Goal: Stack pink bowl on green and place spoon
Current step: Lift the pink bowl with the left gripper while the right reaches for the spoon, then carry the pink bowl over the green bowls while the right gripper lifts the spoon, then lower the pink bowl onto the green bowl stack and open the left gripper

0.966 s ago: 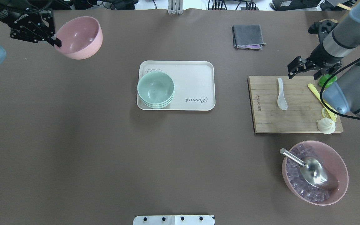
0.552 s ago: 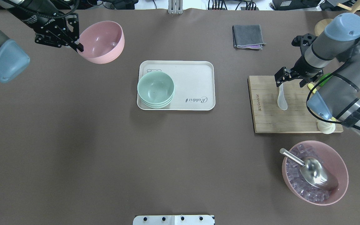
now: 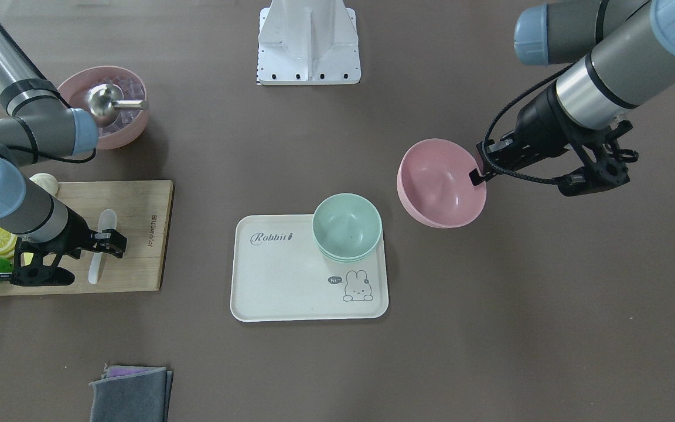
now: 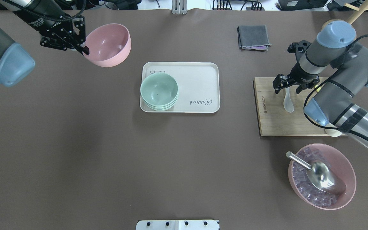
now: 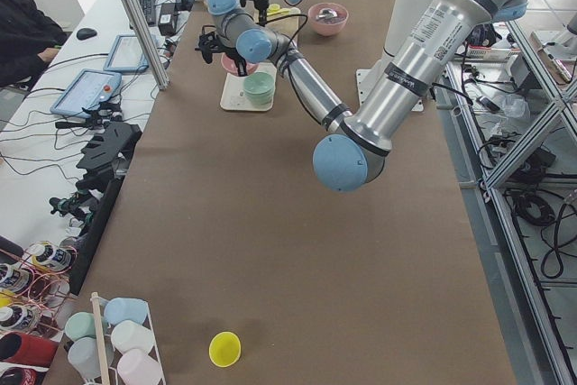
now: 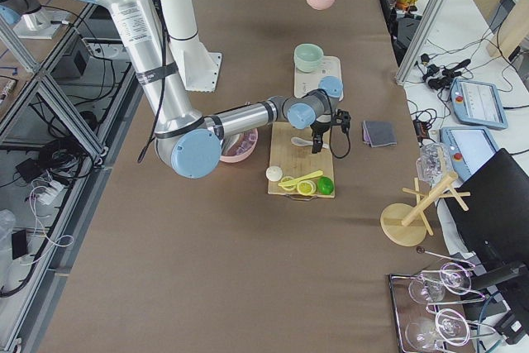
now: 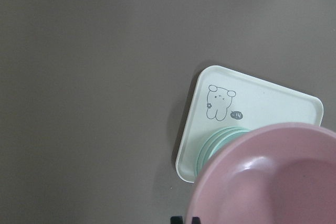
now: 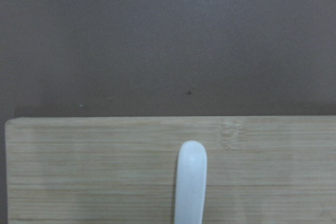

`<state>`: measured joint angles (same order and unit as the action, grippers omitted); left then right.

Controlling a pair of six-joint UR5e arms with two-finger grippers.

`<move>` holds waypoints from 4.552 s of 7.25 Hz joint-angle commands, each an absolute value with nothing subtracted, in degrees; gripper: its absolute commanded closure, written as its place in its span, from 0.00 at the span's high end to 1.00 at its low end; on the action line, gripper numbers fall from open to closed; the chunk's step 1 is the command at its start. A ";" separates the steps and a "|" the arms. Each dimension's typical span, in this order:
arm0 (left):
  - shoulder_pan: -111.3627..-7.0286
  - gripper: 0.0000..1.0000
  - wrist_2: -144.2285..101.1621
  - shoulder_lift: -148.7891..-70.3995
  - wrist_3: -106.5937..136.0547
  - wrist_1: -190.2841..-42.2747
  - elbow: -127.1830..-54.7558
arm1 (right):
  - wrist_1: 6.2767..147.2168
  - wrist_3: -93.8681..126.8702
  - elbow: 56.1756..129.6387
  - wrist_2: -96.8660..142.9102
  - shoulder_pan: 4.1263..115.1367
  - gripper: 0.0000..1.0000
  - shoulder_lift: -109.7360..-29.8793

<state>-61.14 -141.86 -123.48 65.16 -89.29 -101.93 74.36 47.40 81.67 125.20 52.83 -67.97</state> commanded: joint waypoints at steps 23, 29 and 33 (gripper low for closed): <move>-45.09 0.00 -132.89 -127.44 72.07 -118.83 -83.15 | 74.88 50.01 85.69 130.96 58.97 0.00 -64.69; -45.09 0.00 -130.78 -128.58 72.07 -118.83 -81.22 | 74.79 50.01 85.69 130.96 58.97 0.00 -64.78; -45.09 0.98 -129.47 -129.20 72.07 -118.92 -81.12 | 74.71 50.01 85.69 131.04 58.97 0.00 -64.78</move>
<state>-45.09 -130.23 -129.01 72.07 -118.90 -81.09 74.71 50.01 85.69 130.98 58.97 -64.78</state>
